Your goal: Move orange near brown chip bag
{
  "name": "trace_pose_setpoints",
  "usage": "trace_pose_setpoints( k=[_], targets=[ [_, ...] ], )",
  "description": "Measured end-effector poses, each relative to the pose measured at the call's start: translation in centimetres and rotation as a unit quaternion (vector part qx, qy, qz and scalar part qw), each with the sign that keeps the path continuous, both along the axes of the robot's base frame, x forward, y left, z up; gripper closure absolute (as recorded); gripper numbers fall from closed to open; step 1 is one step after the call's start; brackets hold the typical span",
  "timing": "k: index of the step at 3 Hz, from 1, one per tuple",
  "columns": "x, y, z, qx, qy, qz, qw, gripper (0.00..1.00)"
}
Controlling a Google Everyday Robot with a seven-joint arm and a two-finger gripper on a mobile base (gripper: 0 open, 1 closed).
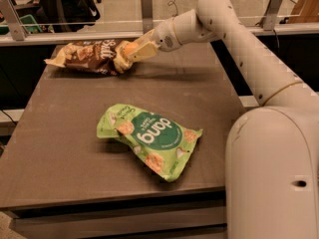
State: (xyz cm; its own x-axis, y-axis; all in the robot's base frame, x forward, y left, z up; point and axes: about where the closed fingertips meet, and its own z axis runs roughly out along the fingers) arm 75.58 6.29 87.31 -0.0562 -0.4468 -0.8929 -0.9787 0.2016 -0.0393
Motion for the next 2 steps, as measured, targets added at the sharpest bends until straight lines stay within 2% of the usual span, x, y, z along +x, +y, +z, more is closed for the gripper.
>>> trace_pose_setpoints(
  k=[1, 2],
  targets=[
    [-0.8, 3.1, -0.5, 0.004, 0.003, 0.025, 0.9997, 1.00],
    [-1.8, 3.7, -1.5, -0.006, 0.010, 0.034, 0.9994, 1.00]
  ],
)
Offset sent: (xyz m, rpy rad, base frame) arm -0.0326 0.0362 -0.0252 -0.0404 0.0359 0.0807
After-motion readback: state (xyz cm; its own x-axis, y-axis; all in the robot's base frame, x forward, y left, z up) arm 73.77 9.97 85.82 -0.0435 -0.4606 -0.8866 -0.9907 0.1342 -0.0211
